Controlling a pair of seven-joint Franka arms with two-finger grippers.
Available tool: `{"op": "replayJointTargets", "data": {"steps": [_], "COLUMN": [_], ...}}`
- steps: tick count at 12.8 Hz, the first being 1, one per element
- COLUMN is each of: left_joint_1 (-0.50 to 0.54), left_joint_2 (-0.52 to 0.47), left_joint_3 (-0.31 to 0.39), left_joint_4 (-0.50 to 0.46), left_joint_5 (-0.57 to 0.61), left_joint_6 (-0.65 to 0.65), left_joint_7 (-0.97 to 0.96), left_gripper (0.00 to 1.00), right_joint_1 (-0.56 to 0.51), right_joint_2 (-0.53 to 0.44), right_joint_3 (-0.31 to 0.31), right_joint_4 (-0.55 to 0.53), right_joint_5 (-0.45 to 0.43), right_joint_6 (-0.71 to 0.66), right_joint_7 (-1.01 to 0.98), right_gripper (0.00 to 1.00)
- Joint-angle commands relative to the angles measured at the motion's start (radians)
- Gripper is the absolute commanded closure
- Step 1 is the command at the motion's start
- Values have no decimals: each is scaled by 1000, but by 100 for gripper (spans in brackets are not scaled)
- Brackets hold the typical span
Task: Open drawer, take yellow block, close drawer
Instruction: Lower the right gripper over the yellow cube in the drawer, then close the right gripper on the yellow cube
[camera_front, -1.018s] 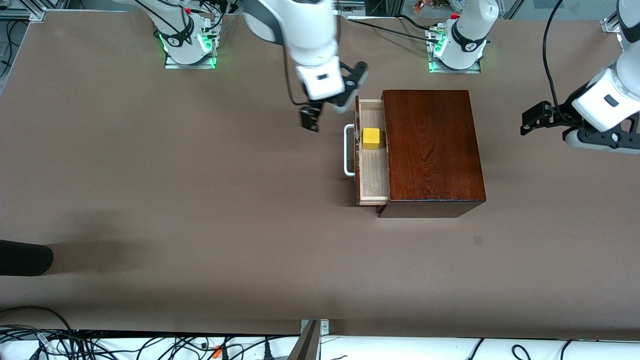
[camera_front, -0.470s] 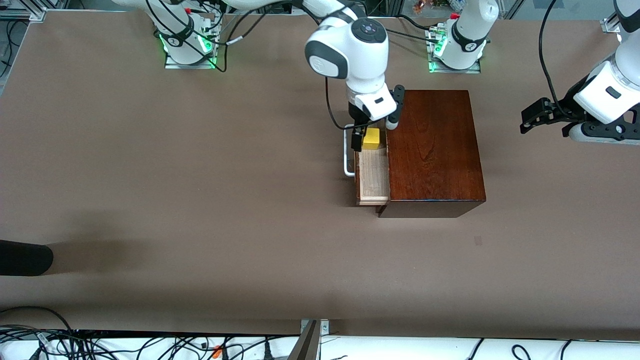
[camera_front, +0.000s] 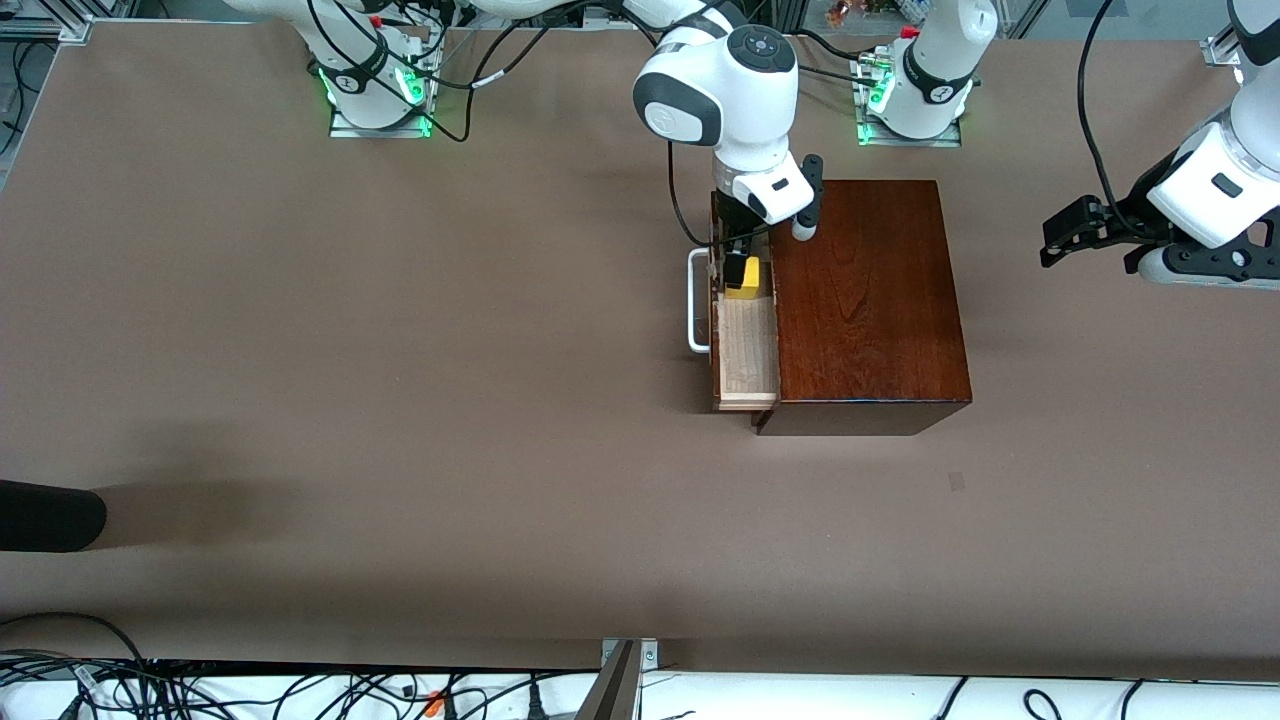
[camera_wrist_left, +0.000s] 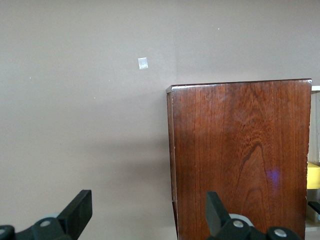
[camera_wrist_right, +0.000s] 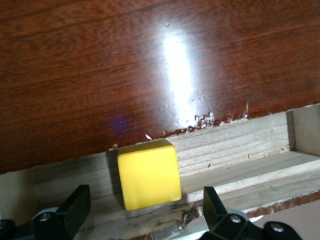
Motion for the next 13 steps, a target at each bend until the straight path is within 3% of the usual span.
{"op": "replayJointTargets", "data": {"steps": [1, 13], "left_joint_1": [-4, -4], "left_joint_2": [1, 1], "left_joint_3": [1, -1], "left_joint_4": [11, 12], "left_joint_5": [20, 20], "left_joint_6": [-15, -15], "left_joint_7": [-8, -8], "left_gripper": [0, 0], "right_joint_1": [13, 4], "right_joint_2": [14, 57], "right_joint_3": [-8, -8], "right_joint_4": [29, 26], "right_joint_5": [-36, -32], "right_joint_6": [-2, 41], "right_joint_7": [-28, -87], "right_gripper": [0, 3]}}
